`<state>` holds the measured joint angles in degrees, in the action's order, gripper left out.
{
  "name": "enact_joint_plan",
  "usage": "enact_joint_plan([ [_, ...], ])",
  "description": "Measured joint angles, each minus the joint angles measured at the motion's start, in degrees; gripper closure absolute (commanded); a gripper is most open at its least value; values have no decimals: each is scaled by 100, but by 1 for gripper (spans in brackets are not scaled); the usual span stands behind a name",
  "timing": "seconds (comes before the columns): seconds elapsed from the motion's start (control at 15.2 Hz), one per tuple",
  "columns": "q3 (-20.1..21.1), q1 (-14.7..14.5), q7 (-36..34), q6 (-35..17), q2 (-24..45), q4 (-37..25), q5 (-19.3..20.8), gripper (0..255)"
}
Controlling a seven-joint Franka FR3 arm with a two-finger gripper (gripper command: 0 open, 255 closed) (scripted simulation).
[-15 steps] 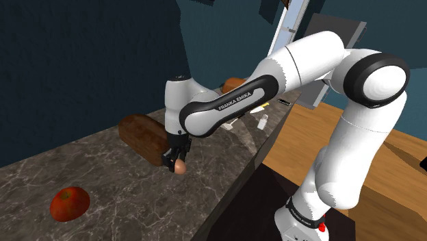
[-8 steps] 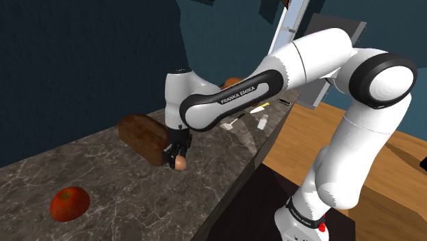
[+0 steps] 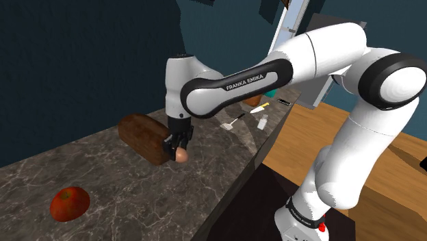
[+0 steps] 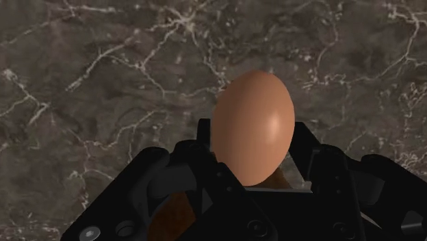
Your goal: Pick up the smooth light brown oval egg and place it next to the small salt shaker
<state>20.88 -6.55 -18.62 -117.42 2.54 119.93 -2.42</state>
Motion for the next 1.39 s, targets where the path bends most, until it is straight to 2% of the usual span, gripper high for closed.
enact_joint_plan([
  [1.25, -35, 40, 60, 1401, -430, -995, -129, 255],
  [1.39, -123, 118, 234, 1407, -553, -875, -151, 255],
])
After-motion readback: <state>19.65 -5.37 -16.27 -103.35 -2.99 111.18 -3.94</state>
